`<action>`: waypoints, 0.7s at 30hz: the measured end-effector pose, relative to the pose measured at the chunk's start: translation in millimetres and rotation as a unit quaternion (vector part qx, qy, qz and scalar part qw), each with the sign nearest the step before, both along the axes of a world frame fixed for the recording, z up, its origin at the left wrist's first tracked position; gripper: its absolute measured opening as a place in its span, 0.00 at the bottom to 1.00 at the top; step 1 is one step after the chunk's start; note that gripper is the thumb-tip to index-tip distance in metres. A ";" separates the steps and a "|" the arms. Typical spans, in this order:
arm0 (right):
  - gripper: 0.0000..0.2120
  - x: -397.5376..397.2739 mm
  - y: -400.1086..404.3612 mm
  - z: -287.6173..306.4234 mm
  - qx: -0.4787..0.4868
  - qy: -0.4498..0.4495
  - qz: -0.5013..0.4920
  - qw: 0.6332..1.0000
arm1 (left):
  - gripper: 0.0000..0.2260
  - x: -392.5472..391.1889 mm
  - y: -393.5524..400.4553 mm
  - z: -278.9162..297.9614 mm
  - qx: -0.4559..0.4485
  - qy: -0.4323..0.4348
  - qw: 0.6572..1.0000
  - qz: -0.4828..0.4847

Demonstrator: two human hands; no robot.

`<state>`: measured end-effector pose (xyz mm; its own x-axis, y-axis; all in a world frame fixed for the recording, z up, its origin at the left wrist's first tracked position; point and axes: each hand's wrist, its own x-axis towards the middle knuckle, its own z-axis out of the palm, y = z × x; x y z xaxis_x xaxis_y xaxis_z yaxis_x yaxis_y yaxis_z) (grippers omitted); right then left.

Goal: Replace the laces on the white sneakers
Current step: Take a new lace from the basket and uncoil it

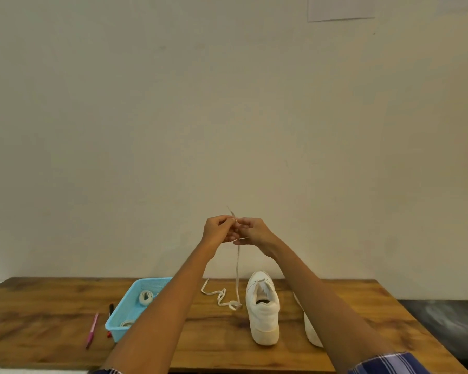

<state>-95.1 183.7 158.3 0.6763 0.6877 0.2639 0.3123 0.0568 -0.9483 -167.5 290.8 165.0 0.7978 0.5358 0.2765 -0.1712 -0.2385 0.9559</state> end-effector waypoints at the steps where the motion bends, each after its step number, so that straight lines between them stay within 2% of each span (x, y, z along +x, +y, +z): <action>1: 0.09 2.1 -0.4 -0.9 0.011 -0.007 -0.018 1.000 | 0.09 -1.7 -0.5 1.8 -0.034 0.006 0.999 -0.013; 4: 0.09 9.1 -0.5 -3.0 0.033 -0.045 -0.079 0.995 | 0.17 -4.3 0.0 4.0 -0.095 0.039 0.993 -0.050; 8: 0.11 13.6 1.1 -2.3 0.030 -0.130 -0.117 0.984 | 0.07 -5.3 2.5 -1.2 -0.069 0.082 0.991 -0.075; 10: 0.12 14.7 0.7 -2.0 0.032 -0.159 -0.141 0.977 | 0.11 -3.3 3.4 -3.2 -0.060 0.090 0.990 -0.088; 15: 0.08 18.6 1.5 -5.6 0.095 -0.123 -0.223 0.962 | 0.09 -5.6 0.4 0.5 -0.025 0.113 0.981 -0.153; 18: 0.06 16.0 3.5 -8.6 0.062 -0.138 -0.176 0.973 | 0.08 -4.5 -1.8 8.8 -0.110 0.034 0.973 -0.201; 21: 0.08 7.1 8.1 -10.4 0.014 -0.086 -0.048 0.995 | 0.09 1.9 0.4 14.9 -0.150 -0.040 0.979 -0.135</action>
<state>-87.9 191.8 147.9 0.6818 0.6128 0.3994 0.4754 0.0438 -0.8787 -165.6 291.2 179.8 0.9036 0.3758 0.2059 -0.2661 0.1156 0.9570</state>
